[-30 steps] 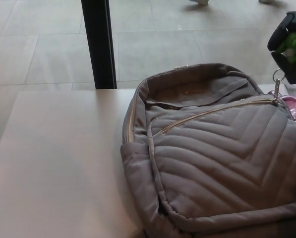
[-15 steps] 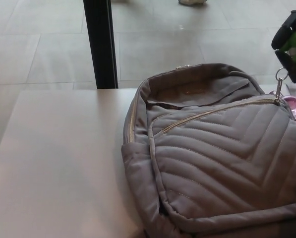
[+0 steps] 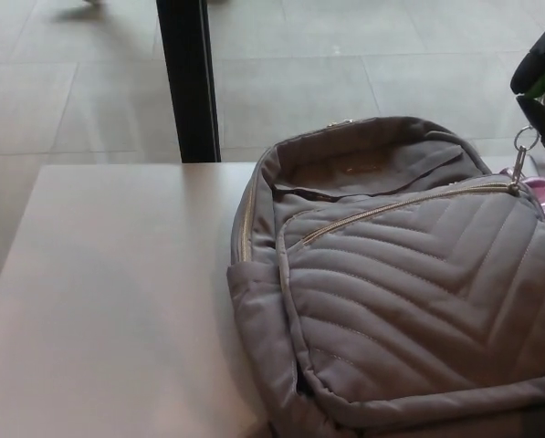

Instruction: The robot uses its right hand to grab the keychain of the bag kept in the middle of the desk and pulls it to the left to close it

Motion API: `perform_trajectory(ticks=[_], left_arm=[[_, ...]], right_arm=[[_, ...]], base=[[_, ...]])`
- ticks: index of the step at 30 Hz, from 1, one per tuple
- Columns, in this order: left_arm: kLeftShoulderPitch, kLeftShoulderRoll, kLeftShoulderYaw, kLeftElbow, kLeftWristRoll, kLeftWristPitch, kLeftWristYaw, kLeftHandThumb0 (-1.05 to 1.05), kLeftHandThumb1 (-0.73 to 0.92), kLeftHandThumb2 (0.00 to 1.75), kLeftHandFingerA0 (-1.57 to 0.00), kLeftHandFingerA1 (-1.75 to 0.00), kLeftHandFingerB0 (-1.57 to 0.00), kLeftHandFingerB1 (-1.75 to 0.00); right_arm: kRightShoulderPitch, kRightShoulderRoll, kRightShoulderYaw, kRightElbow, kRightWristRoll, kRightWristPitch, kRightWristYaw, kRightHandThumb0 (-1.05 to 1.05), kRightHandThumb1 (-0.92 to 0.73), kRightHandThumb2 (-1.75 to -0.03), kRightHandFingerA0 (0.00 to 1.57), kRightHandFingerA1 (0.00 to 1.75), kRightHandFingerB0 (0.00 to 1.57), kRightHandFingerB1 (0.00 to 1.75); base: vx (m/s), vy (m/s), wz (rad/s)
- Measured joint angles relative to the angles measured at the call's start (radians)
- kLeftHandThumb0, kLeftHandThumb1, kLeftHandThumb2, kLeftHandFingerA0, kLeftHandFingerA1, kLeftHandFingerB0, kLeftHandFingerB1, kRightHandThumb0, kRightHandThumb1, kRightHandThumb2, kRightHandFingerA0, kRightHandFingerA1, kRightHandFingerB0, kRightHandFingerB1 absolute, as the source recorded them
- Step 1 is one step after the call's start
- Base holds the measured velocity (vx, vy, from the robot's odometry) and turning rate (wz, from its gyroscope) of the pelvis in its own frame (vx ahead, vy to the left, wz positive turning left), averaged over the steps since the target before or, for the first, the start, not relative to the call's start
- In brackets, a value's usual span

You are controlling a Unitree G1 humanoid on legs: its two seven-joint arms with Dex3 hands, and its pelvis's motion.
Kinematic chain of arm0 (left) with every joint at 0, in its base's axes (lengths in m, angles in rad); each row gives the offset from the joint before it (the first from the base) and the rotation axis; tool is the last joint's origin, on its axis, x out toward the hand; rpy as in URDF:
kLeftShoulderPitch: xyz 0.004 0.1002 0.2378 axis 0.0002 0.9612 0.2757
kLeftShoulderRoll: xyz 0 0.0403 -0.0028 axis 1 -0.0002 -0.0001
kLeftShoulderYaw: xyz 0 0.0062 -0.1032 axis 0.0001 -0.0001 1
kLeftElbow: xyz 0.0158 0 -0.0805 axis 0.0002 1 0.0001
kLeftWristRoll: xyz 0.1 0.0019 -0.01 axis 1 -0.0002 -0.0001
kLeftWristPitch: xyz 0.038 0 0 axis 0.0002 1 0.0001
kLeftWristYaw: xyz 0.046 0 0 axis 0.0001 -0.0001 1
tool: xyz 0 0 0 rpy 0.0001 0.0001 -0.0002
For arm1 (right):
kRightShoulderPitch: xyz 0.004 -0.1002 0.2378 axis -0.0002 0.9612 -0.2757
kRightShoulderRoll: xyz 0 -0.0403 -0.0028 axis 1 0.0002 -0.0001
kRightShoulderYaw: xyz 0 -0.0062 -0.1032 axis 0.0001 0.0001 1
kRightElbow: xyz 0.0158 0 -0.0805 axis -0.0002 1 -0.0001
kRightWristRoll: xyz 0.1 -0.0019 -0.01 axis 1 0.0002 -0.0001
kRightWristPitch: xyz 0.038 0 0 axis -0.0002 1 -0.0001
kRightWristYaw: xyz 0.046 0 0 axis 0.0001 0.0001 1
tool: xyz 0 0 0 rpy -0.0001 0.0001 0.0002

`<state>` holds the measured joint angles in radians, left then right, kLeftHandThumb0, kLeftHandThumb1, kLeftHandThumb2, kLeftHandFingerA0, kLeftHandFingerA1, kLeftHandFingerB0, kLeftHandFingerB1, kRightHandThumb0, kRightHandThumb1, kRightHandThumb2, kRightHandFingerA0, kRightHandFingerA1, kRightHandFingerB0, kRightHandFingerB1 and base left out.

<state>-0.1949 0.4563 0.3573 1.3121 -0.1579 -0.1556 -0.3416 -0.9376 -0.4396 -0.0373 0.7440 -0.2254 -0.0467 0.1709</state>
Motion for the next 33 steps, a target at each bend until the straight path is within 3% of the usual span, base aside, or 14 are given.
perform_trajectory(ticks=[7, 25, 26, 30, 33], left_arm=[[-0.108, -0.006, -0.016, 0.001, 0.004, 0.018, 0.016, -0.93, 0.8, 1.17, -0.43, -0.71, -0.2, -0.56], [-0.122, 0.023, -0.015, 0.002, 0.017, 0.035, 0.016, -0.93, 0.8, 1.17, -0.43, -0.71, -0.2, -0.56], [-0.116, 0.023, -0.017, 0.002, 0.018, 0.035, 0.015, -0.93, 0.8, 1.17, -0.43, -0.71, -0.2, -0.56], [-0.095, 0.025, -0.018, 0.001, 0.02, 0.037, 0.012, -0.93, 0.8, 1.17, -0.43, -0.71, -0.2, -0.56], [-0.088, 0.025, -0.017, 0.001, 0.02, 0.037, 0.012, -0.93, 0.8, 1.17, -0.43, -0.71, -0.2, -0.56]], right_arm=[[-0.103, -0.043, -0.009, 0.09, 0.0, -0.018, -0.001, -0.19, -0.52, -1.12, 0.87, 1.75, 0.72, 1.65], [-0.104, -0.029, -0.014, 0.082, 0.001, -0.037, -0.017, -0.19, -0.52, -1.12, 0.87, 1.75, 0.72, 1.65], [-0.087, -0.029, -0.016, 0.066, 0.002, -0.037, -0.018, -0.24, -0.48, -1.22, 0.95, 1.75, 0.78, 1.58], [-0.122, 0.072, -0.043, -0.013, 0.035, -0.01, -0.03, -0.24, -0.48, -1.22, 0.95, 1.75, 0.78, 1.58], [-0.141, 0.095, -0.051, -0.026, 0.041, 0.005, -0.032, -0.24, -0.48, -1.22, 0.95, 1.75, 0.78, 1.58]], base=[[0.0, 0.0, 0.0], [0.0, 0.0, 0.0], [0.0, 0.0, 0.0], [0.0, 0.0, -0.06], [0.0, 0.0, 0.02]])
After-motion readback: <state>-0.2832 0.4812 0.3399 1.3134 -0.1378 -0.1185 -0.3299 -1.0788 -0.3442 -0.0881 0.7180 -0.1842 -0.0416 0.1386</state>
